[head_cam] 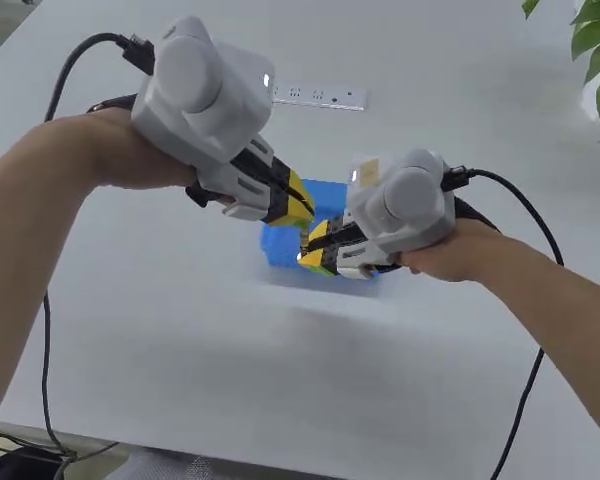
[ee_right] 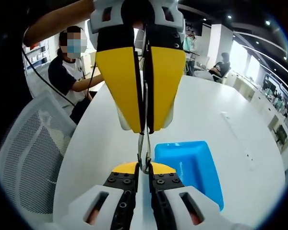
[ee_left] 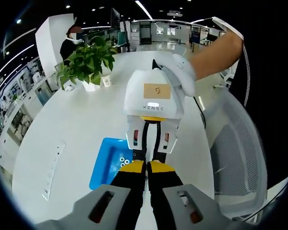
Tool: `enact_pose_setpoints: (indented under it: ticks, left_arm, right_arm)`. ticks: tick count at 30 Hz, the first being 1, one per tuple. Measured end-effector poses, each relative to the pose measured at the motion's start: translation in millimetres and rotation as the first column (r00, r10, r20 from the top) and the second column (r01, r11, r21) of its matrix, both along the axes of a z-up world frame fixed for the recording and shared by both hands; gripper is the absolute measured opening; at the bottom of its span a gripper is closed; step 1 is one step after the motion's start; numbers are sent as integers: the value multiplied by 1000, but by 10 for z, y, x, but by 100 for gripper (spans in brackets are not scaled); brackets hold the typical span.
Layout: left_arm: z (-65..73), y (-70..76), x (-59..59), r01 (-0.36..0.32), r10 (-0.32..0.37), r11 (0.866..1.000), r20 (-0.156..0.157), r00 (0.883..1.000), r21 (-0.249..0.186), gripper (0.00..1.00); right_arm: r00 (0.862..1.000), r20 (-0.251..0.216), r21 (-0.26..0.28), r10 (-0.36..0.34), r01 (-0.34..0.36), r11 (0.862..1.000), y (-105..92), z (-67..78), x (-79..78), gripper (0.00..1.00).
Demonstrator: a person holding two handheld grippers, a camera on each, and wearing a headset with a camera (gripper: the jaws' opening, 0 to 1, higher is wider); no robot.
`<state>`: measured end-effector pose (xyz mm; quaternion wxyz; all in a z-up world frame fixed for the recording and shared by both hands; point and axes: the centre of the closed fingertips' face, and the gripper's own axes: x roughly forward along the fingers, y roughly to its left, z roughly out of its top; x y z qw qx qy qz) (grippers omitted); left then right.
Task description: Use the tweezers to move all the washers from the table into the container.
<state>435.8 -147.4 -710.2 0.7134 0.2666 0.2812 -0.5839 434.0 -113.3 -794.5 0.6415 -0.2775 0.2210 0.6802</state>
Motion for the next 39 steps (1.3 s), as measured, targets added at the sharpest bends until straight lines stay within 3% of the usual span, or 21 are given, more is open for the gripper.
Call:
enact_pose_setpoints:
  ticks: [6,23,39]
  left_arm:
    - [46,-54,109,13,-13,1000,17,1000,-2,5]
    - [-75,-91,369,33,-33,999,24,999,7,5]
    - [-342,-30,576,26,-26,999,9,1000,22,5]
  right_arm:
    - [1000,12,6,-10,10,1000,-21,49,123,10]
    - [999,6,-11,-32,32,999,-109,-40,346,10]
    - [1000,-14,-36,-26,26,999,-122,-290,534,10]
